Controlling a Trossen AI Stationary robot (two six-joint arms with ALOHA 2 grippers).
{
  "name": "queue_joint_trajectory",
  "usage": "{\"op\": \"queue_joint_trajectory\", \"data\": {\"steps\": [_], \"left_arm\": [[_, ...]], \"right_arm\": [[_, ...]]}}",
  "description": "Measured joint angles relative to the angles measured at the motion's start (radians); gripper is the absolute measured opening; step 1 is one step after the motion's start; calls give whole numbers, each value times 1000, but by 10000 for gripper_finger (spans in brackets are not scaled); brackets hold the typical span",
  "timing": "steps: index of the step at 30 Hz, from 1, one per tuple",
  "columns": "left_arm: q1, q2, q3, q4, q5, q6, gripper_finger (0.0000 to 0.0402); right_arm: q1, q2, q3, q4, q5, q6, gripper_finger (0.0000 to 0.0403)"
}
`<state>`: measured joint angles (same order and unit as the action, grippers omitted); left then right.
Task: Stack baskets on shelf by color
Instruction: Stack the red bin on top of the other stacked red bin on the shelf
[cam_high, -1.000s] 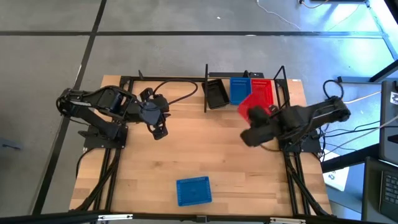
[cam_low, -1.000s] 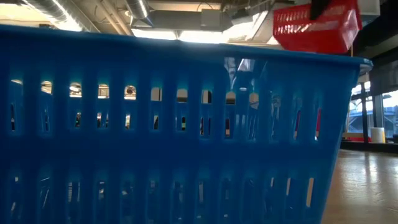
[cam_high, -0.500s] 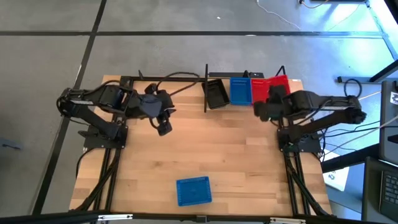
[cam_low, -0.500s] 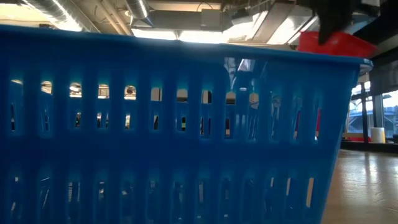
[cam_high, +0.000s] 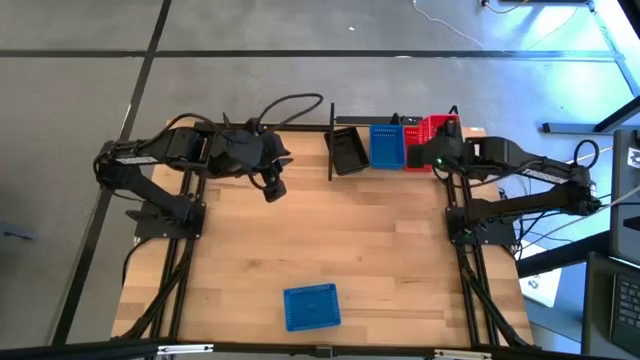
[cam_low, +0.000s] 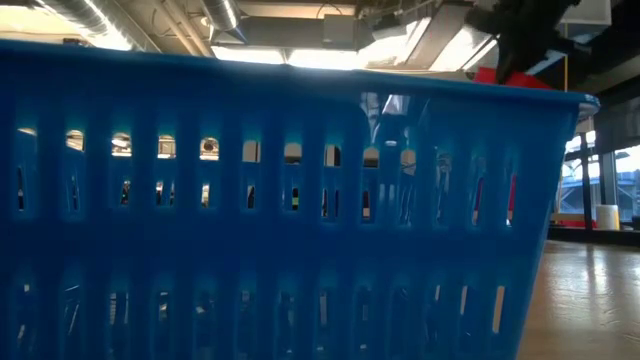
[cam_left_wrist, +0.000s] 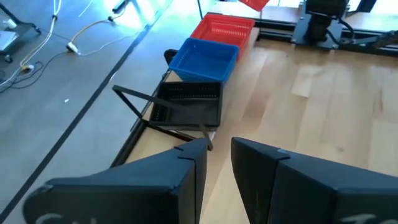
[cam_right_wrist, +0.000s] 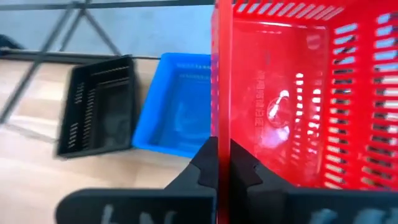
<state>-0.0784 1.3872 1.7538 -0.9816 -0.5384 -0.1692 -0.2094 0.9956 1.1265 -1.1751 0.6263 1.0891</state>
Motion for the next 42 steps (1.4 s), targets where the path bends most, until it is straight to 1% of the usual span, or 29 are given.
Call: {"op": "queue_joint_trajectory", "data": {"steps": [4, 7, 14, 18, 21, 27, 35, 38, 42], "left_arm": [[9, 0, 0, 0, 1, 0, 66], [8, 0, 0, 0, 2, -1, 66], [8, 0, 0, 0, 1, 20, 66], [8, 0, 0, 0, 1, 22, 66], [8, 0, 0, 0, 1, 22, 66], [8, 0, 0, 0, 1, 22, 66], [8, 0, 0, -1, 1, 22, 66], [8, 0, 0, -1, 1, 23, 66], [8, 0, 0, -2, 1, 23, 66]], "right_arm": [[-92, 21, -2, 0, -26, -26, 0], [-161, 42, -2, 36, -60, -68, 0], [-313, 130, -2, 179, -226, -229, 0], [-377, 192, -2, 183, -281, -266, 0], [-417, 229, -2, 180, -301, -287, 0], [-468, 295, -2, 179, -365, -313, 0], [-475, 343, -2, 179, -392, -336, 1], [-480, 347, -2, 178, -404, -329, 11], [-483, 347, -2, 178, -403, -326, 34]]}}
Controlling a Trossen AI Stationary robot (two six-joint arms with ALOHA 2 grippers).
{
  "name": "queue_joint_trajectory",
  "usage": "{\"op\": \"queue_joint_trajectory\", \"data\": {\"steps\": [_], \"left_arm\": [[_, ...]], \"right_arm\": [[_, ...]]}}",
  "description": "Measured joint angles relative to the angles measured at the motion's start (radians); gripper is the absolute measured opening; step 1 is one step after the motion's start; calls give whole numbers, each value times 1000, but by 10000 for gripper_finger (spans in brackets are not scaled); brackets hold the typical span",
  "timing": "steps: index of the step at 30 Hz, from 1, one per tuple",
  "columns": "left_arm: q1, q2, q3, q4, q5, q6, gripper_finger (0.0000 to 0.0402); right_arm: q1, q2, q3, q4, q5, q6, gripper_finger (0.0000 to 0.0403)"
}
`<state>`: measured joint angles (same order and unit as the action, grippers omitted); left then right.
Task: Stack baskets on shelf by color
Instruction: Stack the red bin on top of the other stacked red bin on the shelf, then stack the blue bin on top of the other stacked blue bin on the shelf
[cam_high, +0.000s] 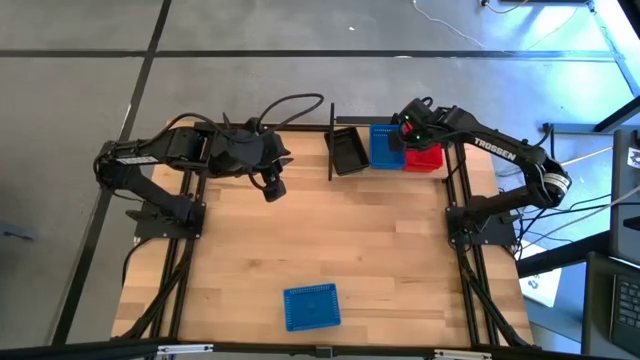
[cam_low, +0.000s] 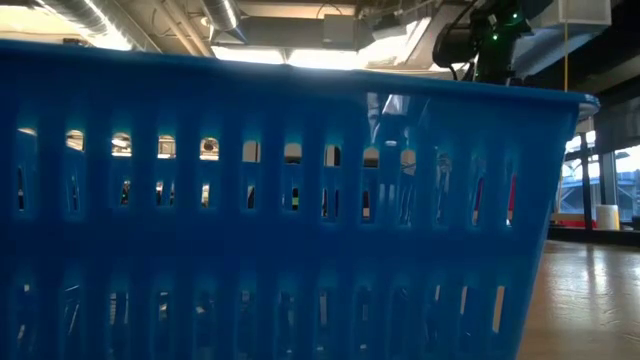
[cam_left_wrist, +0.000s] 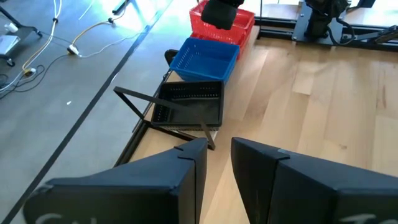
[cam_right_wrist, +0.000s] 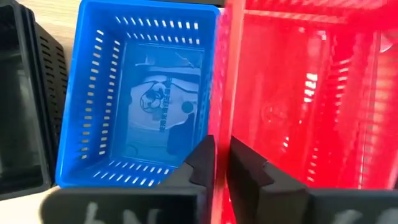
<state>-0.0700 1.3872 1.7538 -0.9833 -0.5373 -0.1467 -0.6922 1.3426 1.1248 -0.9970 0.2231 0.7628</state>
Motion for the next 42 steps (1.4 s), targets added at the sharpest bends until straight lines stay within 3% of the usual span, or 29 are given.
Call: {"op": "queue_joint_trajectory", "data": {"steps": [7, 13, 19, 24, 30, 38, 42], "left_arm": [[0, 0, 0, -3, 0, 0, 66], [0, 0, 0, -5, 0, -10, 66], [0, 0, 0, -116, 17, -171, 66], [0, -1, -27, -181, 204, -238, 66], [-30, -1, -117, -158, 460, -240, 66], [-144, 1, -432, 253, 572, -136, 66], [-188, 1, -581, 480, 585, -195, 66]], "right_arm": [[0, 0, 2, 0, 0, -7, 76], [3, -5, 67, -12, 15, -31, 82], [90, -83, 152, -18, 17, -194, 83], [231, -185, 193, -15, -32, -389, 83], [390, -277, 203, -7, -201, -527, 83], [546, -315, 203, -6, -272, -685, 83], [580, -315, 203, -6, -278, -714, 83]]}}
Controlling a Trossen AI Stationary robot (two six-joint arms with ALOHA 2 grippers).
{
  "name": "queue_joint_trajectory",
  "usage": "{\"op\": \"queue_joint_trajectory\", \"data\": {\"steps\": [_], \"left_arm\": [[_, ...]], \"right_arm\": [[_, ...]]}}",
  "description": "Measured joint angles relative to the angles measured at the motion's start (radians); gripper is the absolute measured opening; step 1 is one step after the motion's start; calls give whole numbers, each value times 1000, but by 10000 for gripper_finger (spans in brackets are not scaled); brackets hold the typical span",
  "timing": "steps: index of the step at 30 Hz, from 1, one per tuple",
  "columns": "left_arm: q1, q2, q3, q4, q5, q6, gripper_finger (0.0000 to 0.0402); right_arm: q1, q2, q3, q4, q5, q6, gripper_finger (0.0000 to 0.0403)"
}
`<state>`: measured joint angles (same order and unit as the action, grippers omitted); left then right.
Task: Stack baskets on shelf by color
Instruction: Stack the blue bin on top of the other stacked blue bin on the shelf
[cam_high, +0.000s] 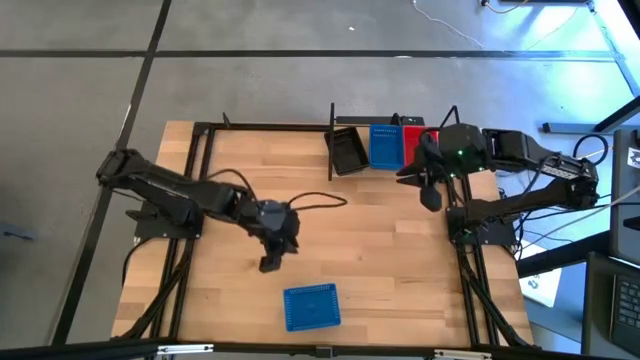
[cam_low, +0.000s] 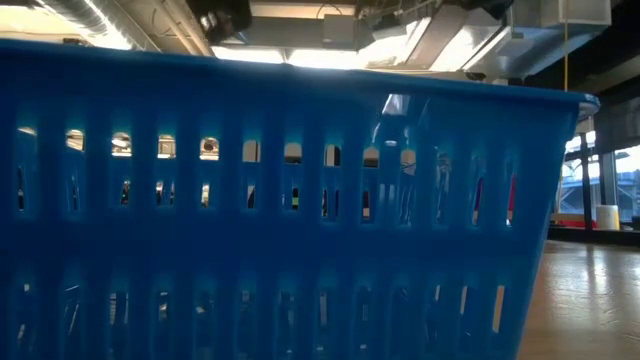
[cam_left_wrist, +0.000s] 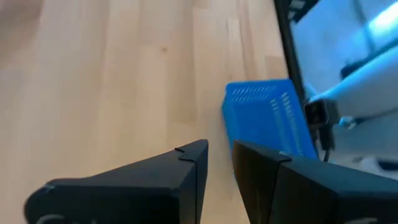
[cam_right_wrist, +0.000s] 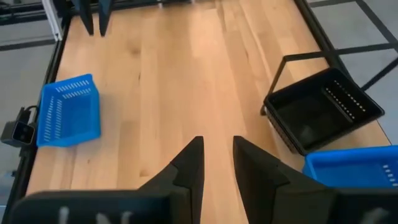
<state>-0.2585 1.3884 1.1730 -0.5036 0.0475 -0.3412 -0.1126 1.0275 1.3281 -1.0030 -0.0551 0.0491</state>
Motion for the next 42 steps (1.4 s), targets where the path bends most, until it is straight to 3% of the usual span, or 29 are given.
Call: {"op": "queue_joint_trajectory", "data": {"steps": [4, 8, 14, 18, 21, 25, 42], "left_arm": [[-47, 0, -132, 238, -3, -102, 66], [-108, 37, -218, 347, 0, -175, 66], [-179, 166, -226, 440, 0, -241, 66], [-196, 234, -223, 521, -8, -261, 66], [-206, 258, -211, 508, -77, -258, 66], [-217, 258, -207, 512, -142, -255, 66], [-225, 300, -205, 437, -112, -255, 66]], "right_arm": [[7, 0, 0, 0, 0, -2, 83], [7, 0, 0, -2, 0, -5, 83], [7, 0, 0, -13, -7, -9, 83], [6, 0, 0, -14, -95, -43, 83], [7, 0, 0, -13, -178, -58, 83], [7, 0, 0, -12, -209, -53, 83], [7, 0, 0, -9, -209, -50, 83]]}}
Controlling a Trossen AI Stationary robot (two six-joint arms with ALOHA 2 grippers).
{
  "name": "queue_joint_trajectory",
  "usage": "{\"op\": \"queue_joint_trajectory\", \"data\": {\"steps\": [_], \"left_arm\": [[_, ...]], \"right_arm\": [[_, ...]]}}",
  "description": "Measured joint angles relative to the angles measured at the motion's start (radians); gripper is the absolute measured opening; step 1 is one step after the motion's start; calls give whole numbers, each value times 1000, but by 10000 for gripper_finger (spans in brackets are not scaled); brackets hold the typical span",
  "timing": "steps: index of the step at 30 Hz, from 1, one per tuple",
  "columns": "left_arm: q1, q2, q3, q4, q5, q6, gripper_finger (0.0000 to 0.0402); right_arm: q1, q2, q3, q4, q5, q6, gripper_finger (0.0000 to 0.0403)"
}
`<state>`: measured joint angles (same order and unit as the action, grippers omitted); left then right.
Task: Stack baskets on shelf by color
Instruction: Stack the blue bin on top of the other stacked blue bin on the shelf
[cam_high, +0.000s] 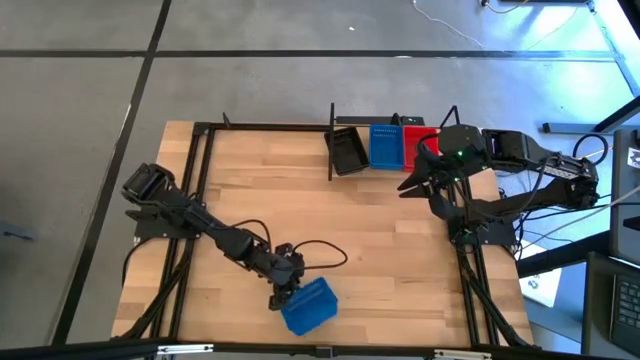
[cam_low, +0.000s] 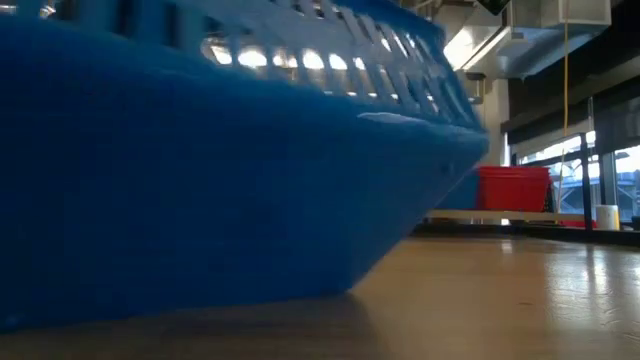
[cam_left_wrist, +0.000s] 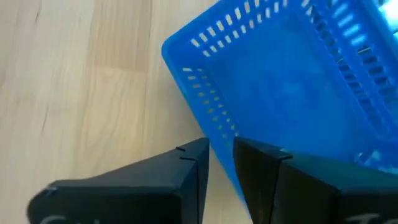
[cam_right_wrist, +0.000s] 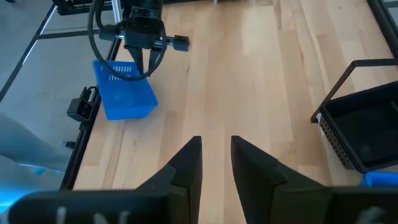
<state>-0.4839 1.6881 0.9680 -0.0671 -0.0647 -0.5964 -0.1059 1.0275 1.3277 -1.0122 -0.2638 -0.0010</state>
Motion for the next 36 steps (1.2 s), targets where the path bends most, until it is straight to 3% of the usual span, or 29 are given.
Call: {"op": "queue_joint_trajectory", "data": {"steps": [8, 17, 29, 36], "left_arm": [[2, 1, 0, -9, 7, -61, 66], [0, 1, -1, 69, 125, -396, 66], [-14, 1, -1, 98, 71, -446, 66], [-15, 75, -2, 147, 115, -471, 66]], "right_arm": [[0, 0, 0, 0, 0, 0, 83], [0, 0, 0, 0, 0, 0, 83], [0, 0, 0, -1, 0, 0, 83], [0, 0, 0, -4, 0, 0, 83]]}}
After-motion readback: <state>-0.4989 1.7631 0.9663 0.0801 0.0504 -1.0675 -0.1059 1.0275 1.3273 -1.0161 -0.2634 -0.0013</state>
